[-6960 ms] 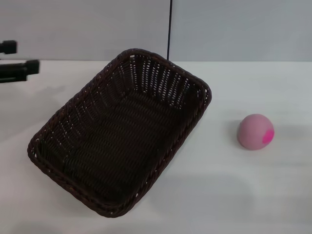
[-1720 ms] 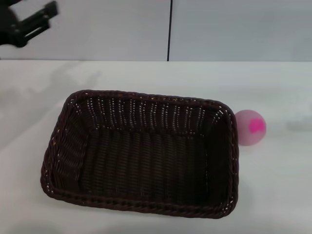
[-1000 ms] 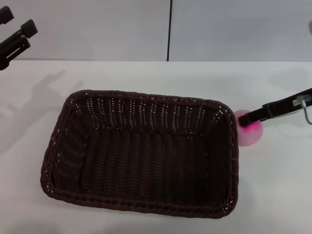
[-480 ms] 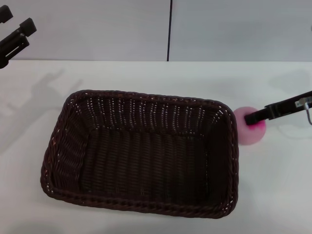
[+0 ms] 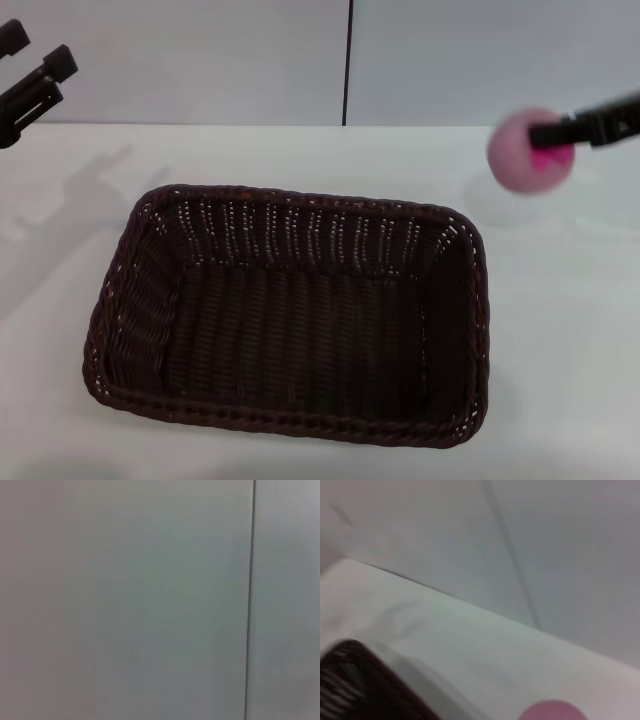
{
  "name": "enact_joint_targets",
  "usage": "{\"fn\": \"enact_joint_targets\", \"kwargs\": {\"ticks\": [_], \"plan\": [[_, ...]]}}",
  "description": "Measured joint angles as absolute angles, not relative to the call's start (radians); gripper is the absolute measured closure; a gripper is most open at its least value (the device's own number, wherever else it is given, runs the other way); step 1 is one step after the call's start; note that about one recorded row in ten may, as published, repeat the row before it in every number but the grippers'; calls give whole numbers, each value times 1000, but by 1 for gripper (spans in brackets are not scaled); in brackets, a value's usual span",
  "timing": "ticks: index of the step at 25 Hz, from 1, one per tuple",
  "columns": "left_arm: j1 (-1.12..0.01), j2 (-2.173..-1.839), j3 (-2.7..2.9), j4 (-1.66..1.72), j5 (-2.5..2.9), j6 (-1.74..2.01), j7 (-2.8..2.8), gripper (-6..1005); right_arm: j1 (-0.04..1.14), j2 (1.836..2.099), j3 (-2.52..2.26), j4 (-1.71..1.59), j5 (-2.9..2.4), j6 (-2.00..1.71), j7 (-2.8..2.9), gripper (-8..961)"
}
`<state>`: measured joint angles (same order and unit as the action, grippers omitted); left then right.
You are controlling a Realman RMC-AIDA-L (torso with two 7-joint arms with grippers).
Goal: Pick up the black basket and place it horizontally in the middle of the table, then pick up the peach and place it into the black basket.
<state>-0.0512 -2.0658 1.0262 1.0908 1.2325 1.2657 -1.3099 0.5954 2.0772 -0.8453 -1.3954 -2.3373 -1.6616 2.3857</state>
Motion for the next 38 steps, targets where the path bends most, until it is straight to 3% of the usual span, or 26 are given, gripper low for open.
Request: {"fn": "enact_joint_targets", "kwargs": {"ticks": [7, 15, 24, 26, 30, 31, 33, 34, 38], "plan": [[-46, -2066, 1025, 1081, 1228, 1274, -1310, 370, 608, 2074, -1066, -1521, -2118, -1718, 2421, 759], [-40, -2066, 1025, 1064, 1219, 1280, -1310, 369, 676, 2076, -1219, -1340, -2066, -1679, 2399, 795], [-39, -2064, 1013, 973, 1144, 1307, -1206, 368, 643, 2077, -1110, -1290, -2022, -1669, 2303, 407], [-42, -2064, 996, 943, 1127, 1316, -1184, 368, 610, 2077, -1048, -1280, -2013, -1663, 2255, 331], [-49, -2063, 909, 843, 1113, 1371, -1134, 367, 479, 2079, -924, -1267, -1937, -1619, 2118, 298], [-52, -2063, 879, 812, 1110, 1393, -1121, 367, 377, 2080, -903, -1243, -1816, -1540, 2006, 290], [-55, -2063, 812, 737, 1104, 1443, -1084, 367, 285, 2080, -901, -1182, -1663, -1466, 1876, 274], [-56, -2063, 778, 697, 1100, 1470, -1063, 367, 285, 2080, -901, -1182, -1663, -1466, 1876, 274], [-57, -2063, 755, 670, 1101, 1486, -1046, 367, 162, 2079, -900, -843, -1268, -1439, 1453, 276]]}}
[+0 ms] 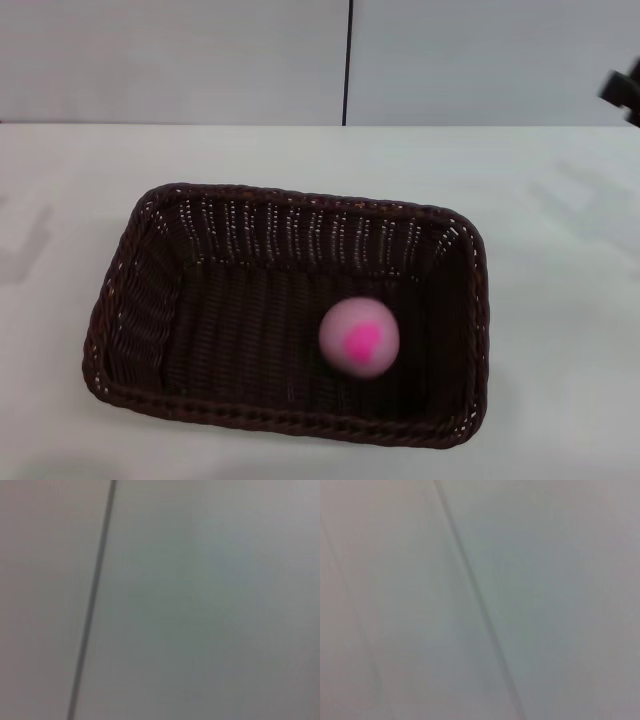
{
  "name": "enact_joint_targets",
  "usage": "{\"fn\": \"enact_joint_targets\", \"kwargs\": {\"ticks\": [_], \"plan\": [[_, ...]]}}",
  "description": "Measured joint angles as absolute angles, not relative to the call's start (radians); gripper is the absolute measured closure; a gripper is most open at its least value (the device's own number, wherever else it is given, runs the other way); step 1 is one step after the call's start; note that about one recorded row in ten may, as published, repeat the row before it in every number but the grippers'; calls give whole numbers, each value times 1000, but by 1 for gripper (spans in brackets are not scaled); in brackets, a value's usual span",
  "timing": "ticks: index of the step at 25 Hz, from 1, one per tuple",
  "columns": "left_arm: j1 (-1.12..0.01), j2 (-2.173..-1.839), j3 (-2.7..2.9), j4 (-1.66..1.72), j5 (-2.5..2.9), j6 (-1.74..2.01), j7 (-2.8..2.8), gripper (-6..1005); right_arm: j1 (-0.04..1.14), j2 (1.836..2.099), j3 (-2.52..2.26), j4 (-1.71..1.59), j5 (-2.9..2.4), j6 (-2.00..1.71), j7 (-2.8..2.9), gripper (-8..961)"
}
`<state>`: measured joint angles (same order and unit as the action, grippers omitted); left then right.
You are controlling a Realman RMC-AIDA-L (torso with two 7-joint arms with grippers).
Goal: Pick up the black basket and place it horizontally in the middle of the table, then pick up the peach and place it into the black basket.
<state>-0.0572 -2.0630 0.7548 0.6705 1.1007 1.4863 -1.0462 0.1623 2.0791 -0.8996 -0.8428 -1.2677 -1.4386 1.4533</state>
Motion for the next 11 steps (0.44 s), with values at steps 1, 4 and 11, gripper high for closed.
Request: {"fn": "enact_joint_targets", "kwargs": {"ticks": [1, 4, 11], "plan": [[-57, -2063, 755, 670, 1101, 1486, -1046, 367, 162, 2079, -900, -843, -1268, -1439, 1453, 276], [-59, -2063, 594, 414, 1100, 1609, -830, 367, 159, 2080, -900, -611, -1116, -1473, 1204, 278], [-60, -2063, 582, 302, 1100, 1641, -701, 367, 248, 2082, -899, -150, -821, -1608, 714, 279]]}}
